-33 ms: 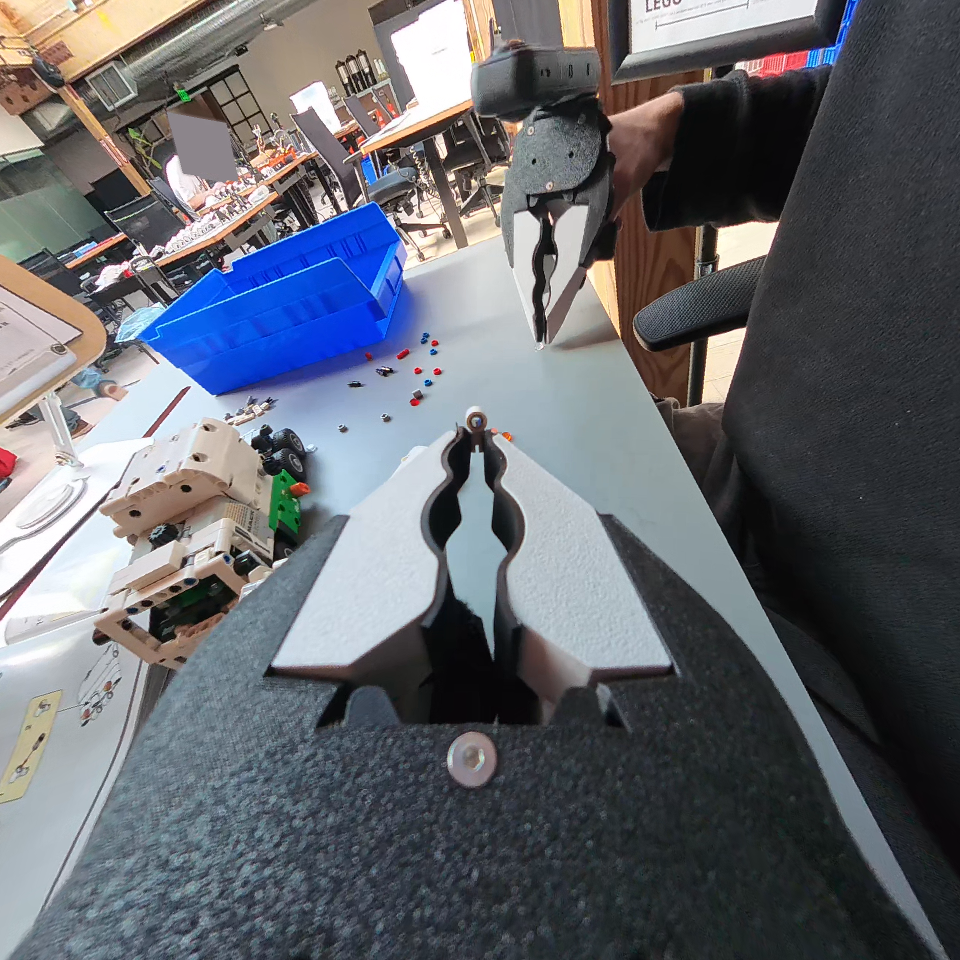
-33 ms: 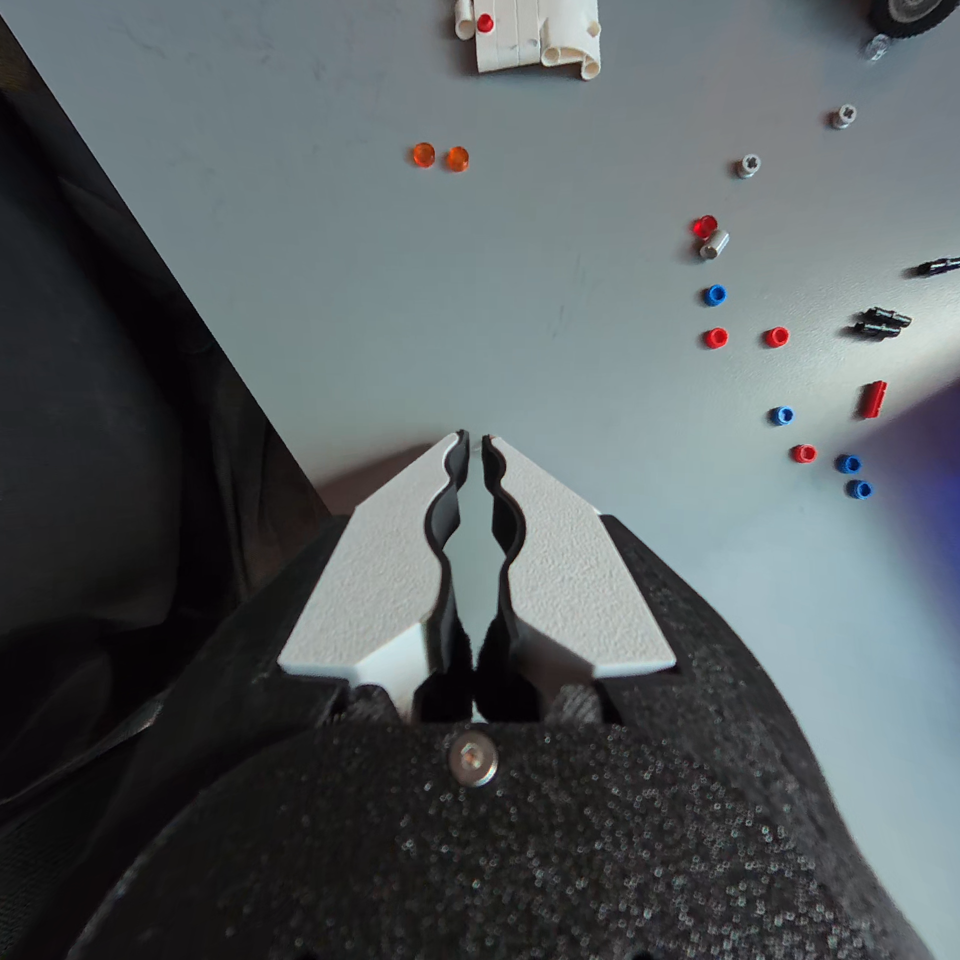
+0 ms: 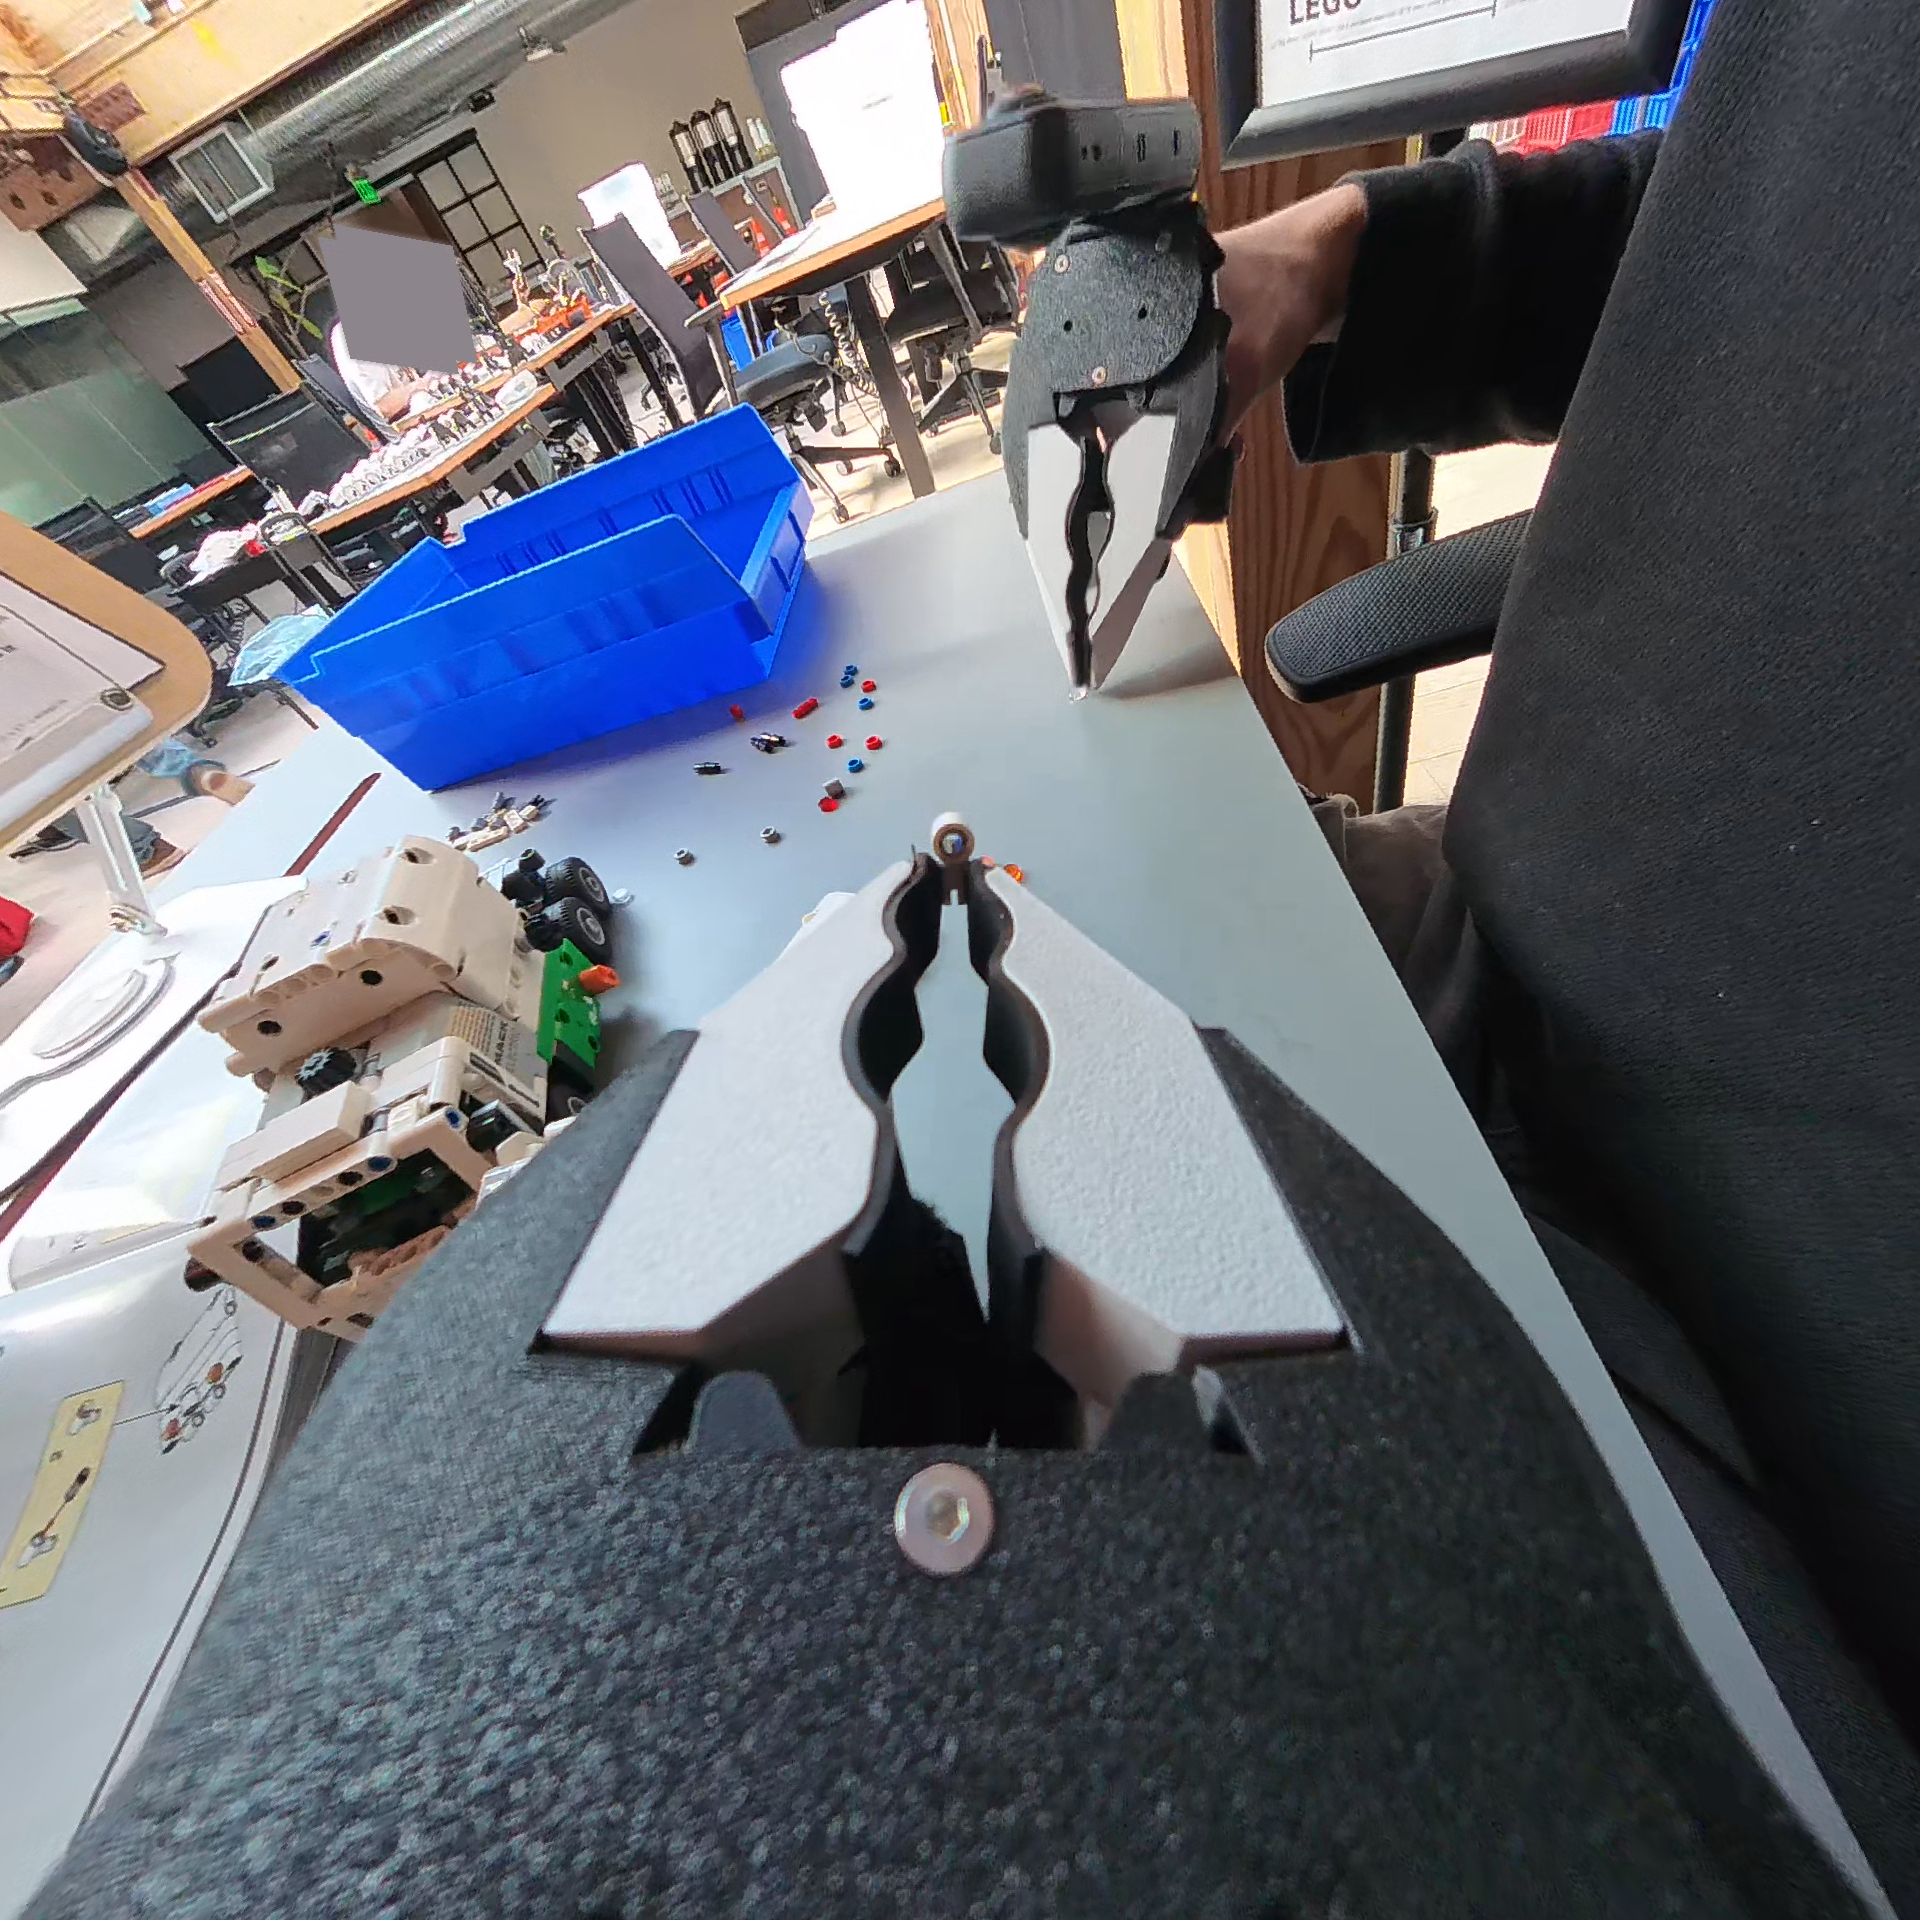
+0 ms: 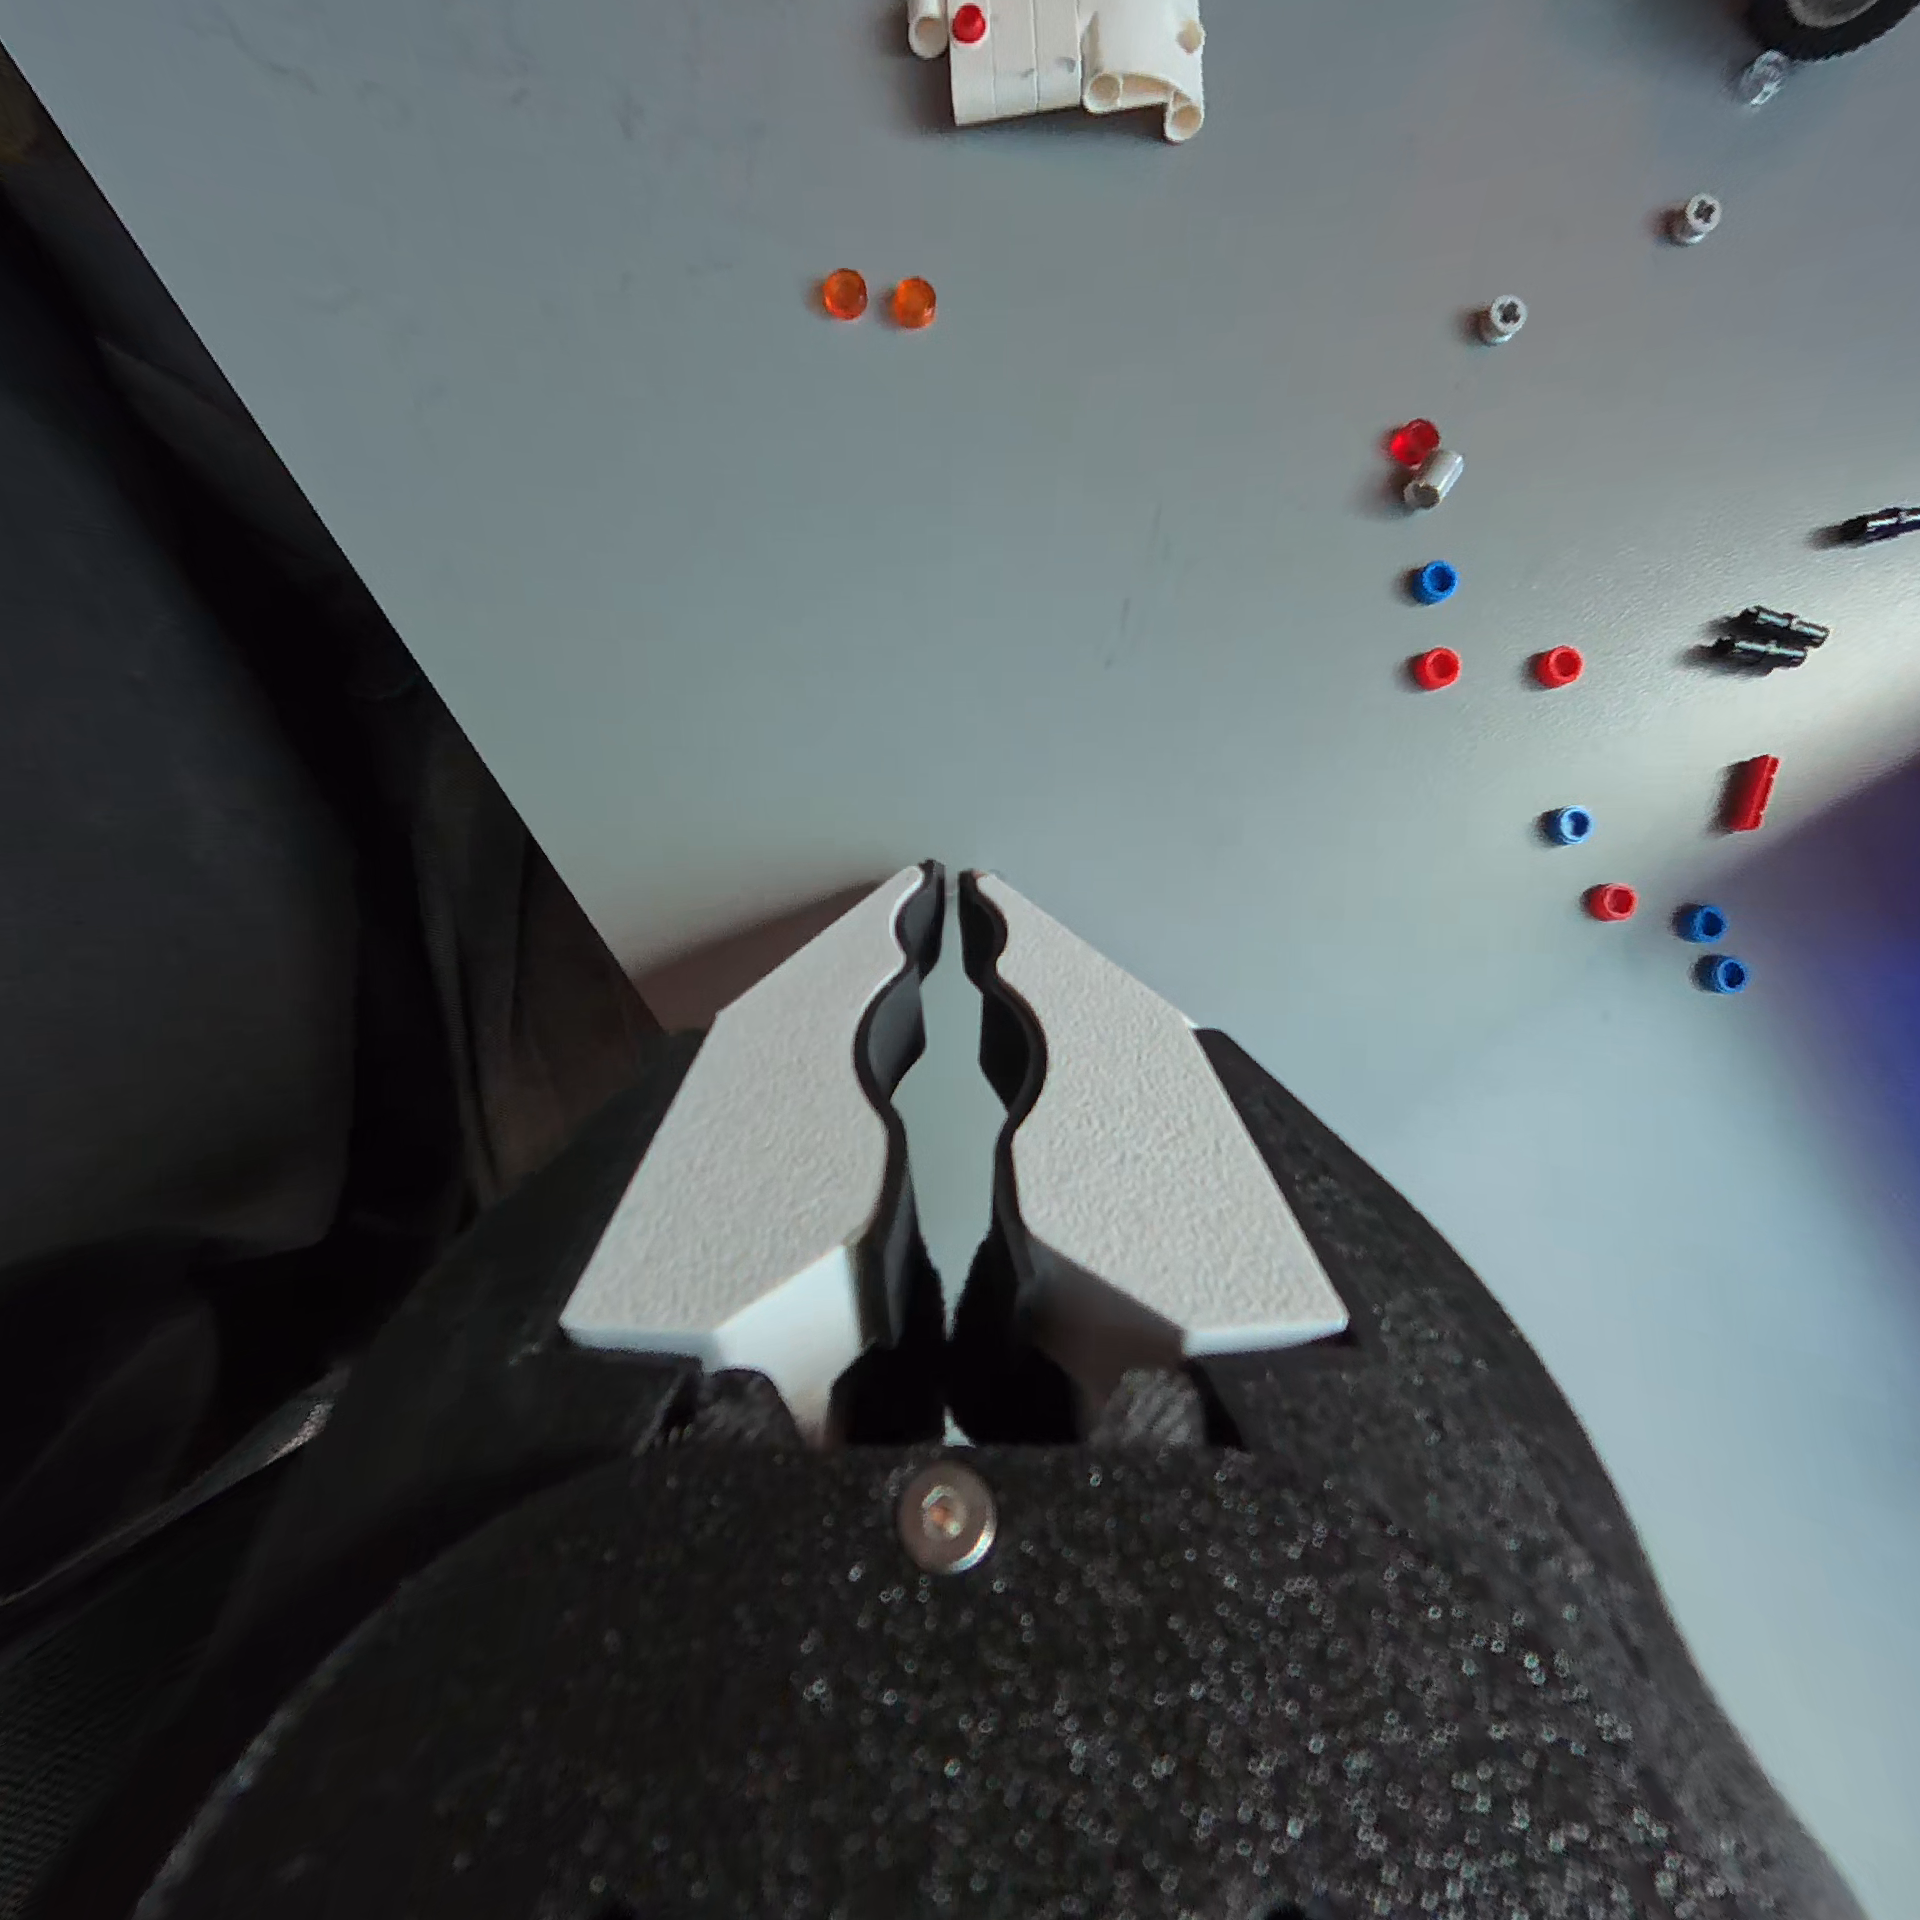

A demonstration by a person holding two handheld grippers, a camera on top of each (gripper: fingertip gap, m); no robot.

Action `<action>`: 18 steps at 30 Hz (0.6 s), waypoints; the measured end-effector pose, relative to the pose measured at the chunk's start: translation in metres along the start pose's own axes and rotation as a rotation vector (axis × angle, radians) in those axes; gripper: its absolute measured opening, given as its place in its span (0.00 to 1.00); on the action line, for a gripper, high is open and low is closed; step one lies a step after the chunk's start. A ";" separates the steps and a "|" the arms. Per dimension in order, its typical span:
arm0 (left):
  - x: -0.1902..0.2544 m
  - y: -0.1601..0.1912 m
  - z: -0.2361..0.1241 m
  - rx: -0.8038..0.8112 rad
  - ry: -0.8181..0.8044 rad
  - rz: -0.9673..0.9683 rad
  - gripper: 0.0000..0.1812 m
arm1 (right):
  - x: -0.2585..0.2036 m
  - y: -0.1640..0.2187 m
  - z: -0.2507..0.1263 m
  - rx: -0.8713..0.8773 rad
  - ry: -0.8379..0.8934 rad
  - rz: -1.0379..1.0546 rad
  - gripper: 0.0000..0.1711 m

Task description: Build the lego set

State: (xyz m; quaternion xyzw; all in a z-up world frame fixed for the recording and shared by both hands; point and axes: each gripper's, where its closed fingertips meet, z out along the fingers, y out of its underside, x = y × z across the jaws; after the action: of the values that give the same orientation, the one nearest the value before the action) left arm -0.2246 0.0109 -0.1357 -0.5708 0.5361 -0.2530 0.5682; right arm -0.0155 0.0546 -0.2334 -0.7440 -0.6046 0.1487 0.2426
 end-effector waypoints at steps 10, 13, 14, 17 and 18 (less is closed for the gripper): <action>0.001 0.001 0.000 -0.005 0.001 0.004 0.01 | 0.003 -0.006 -0.003 0.060 0.021 0.014 0.00; 0.002 0.001 0.001 -0.008 0.007 0.002 0.01 | 0.005 -0.004 -0.003 0.049 0.029 0.011 0.00; 0.002 0.001 0.001 -0.007 0.006 0.005 0.01 | 0.006 -0.003 -0.001 0.047 0.028 0.014 0.00; 0.003 0.002 0.001 -0.010 0.009 0.006 0.01 | 0.005 0.000 0.002 0.038 0.019 0.017 0.00; 0.003 0.002 0.001 -0.010 0.008 0.007 0.01 | 0.004 -0.001 0.003 0.038 0.015 0.019 0.00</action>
State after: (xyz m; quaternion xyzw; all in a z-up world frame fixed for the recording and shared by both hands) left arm -0.2232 0.0094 -0.1384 -0.5706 0.5415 -0.2505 0.5642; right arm -0.0164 0.0589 -0.2350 -0.7460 -0.5928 0.1567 0.2598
